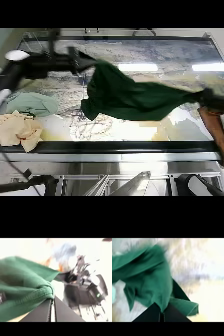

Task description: Fold the shirts.

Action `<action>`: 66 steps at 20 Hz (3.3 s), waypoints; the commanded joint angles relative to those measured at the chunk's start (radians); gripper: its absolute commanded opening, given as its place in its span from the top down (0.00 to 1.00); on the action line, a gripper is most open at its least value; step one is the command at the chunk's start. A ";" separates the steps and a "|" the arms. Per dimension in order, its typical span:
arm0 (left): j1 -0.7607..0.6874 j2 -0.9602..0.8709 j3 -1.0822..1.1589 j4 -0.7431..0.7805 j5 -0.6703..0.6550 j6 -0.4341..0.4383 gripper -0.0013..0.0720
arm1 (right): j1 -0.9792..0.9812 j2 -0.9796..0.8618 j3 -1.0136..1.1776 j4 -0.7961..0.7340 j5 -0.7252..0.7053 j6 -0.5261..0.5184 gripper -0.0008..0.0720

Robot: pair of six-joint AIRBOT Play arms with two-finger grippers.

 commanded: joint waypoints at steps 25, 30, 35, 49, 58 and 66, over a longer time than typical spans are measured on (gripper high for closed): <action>0.273 -0.284 -0.100 0.145 0.058 0.167 0.65 | 0.255 -0.670 0.536 0.084 -0.356 -0.099 0.75; 0.323 -0.518 0.275 0.171 -0.166 -0.003 0.65 | 0.127 -0.669 0.555 0.079 -0.133 -0.082 0.50; 0.406 -0.353 0.171 0.596 -0.279 -0.142 0.66 | -0.007 -0.591 0.386 -0.108 0.276 -0.022 0.78; 0.569 -0.074 -0.547 0.706 -0.232 -0.137 0.59 | -0.098 -0.244 -0.392 -0.471 -0.077 0.122 0.42; 0.511 -0.074 -0.647 0.708 -0.047 -0.113 0.59 | -0.011 -0.368 -0.399 -0.213 -0.112 -0.039 0.73; 0.359 -0.074 -0.644 0.711 0.161 -0.119 0.59 | -0.011 -0.368 -0.399 -0.187 -0.107 -0.043 0.96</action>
